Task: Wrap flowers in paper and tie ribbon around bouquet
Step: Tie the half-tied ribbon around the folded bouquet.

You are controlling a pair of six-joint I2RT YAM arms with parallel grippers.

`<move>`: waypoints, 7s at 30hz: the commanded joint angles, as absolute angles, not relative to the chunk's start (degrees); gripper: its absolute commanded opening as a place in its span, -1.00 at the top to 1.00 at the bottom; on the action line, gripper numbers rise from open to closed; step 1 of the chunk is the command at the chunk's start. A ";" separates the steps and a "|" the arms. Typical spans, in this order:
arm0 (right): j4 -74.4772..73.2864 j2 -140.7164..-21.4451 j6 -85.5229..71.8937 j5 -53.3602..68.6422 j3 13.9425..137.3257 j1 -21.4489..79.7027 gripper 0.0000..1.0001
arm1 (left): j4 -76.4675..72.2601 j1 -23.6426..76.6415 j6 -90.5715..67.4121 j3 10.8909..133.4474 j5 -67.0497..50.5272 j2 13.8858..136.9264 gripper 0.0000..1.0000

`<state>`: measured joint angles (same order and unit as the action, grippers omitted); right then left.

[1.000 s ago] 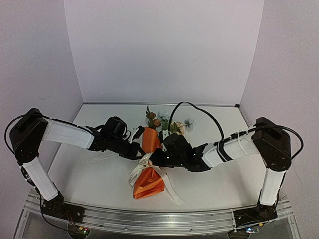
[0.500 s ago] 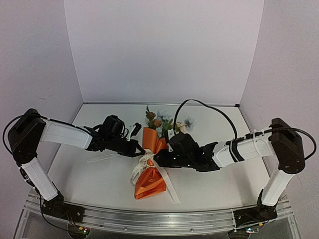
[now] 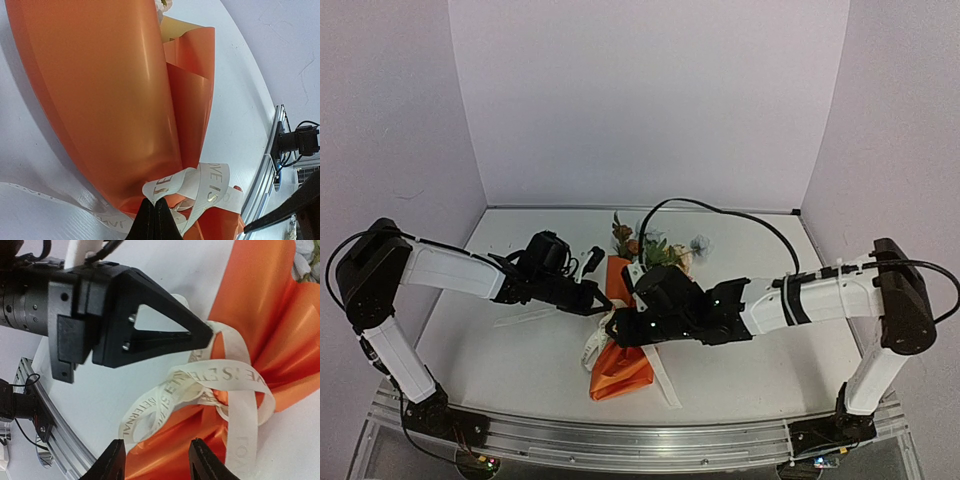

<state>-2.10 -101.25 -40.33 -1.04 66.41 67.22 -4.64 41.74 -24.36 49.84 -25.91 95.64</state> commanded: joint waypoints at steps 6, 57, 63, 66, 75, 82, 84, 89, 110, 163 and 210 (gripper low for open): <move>-6.01 -109.21 -41.54 2.26 74.14 68.09 0.08 | -6.45 41.64 -24.35 50.58 -26.54 94.62 1.00; -13.08 -107.44 -44.14 -5.16 75.81 68.37 1.00 | -6.59 41.57 -24.18 48.98 -26.37 94.59 0.99; -15.83 -103.41 -44.46 -7.71 73.63 68.10 1.00 | -6.62 41.57 -24.09 49.00 -26.36 94.35 0.99; -17.92 -102.27 -44.26 -8.53 73.43 67.70 1.00 | -6.53 41.58 -24.00 49.09 -26.35 94.30 0.99; -21.43 -98.98 -43.09 -8.77 70.43 65.71 1.00 | -6.25 41.58 -23.91 49.01 -26.40 94.02 1.00; -22.06 -96.42 -43.76 -9.35 68.03 64.76 1.00 | -6.14 41.77 -23.69 49.02 -28.27 94.73 0.99; -22.43 -96.13 -43.64 -9.27 67.82 64.56 1.00 | -5.71 42.11 -23.34 49.26 -28.63 95.13 0.99; -24.16 -95.82 -42.77 -8.90 67.84 64.26 1.00 | -4.78 43.30 -22.62 50.68 -28.52 96.49 1.00; -33.99 -91.16 -41.67 -13.67 66.80 64.13 0.63 | -5.91 46.82 -24.88 58.89 -28.48 104.33 1.00; -44.68 -101.00 -33.99 -17.17 78.00 71.81 0.92 | -6.59 46.94 -24.79 57.99 -28.49 104.42 1.00; -17.86 -99.24 -48.39 0.05 62.25 62.85 1.00 | -6.08 42.58 -23.75 54.79 -29.20 100.88 1.00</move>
<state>-19.71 -99.99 -46.68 -0.11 58.45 62.72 -6.44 43.05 -25.30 56.03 -28.89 104.15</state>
